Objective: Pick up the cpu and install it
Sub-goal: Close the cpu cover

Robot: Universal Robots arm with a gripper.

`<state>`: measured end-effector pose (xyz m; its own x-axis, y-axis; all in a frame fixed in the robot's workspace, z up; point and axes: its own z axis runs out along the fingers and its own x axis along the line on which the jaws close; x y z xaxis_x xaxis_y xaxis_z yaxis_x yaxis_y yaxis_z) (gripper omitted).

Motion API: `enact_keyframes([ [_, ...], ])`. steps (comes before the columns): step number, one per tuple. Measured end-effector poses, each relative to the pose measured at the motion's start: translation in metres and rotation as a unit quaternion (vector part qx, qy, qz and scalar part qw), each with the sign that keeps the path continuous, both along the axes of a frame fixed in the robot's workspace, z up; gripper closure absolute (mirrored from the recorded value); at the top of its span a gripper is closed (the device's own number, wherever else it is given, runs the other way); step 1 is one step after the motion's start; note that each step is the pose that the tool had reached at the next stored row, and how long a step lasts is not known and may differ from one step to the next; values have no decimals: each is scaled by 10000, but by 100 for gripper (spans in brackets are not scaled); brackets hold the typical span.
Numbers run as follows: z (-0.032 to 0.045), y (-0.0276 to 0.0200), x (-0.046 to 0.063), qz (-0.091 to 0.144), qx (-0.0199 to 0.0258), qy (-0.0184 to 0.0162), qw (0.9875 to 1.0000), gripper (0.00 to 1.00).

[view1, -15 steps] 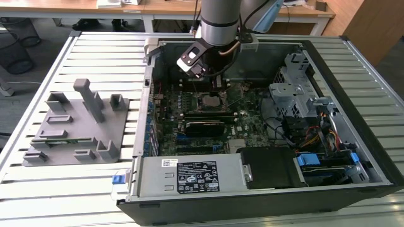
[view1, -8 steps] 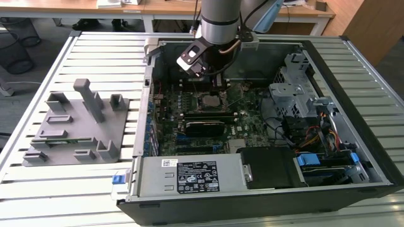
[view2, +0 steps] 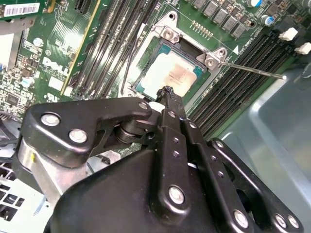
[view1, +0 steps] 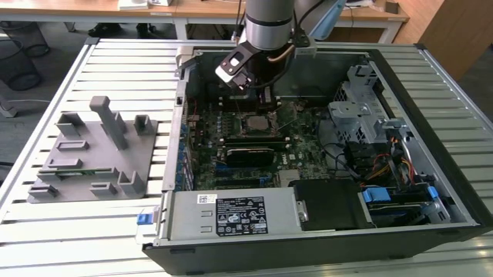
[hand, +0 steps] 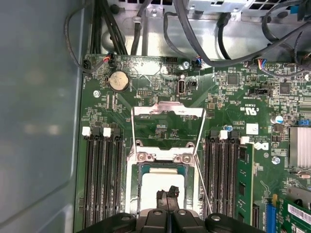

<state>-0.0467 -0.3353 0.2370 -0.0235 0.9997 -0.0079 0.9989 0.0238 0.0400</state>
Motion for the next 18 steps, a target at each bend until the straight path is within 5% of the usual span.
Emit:
enact_keyframes([
  [18, 174, 9, 0, -34, -27, 1, 10000, 89],
])
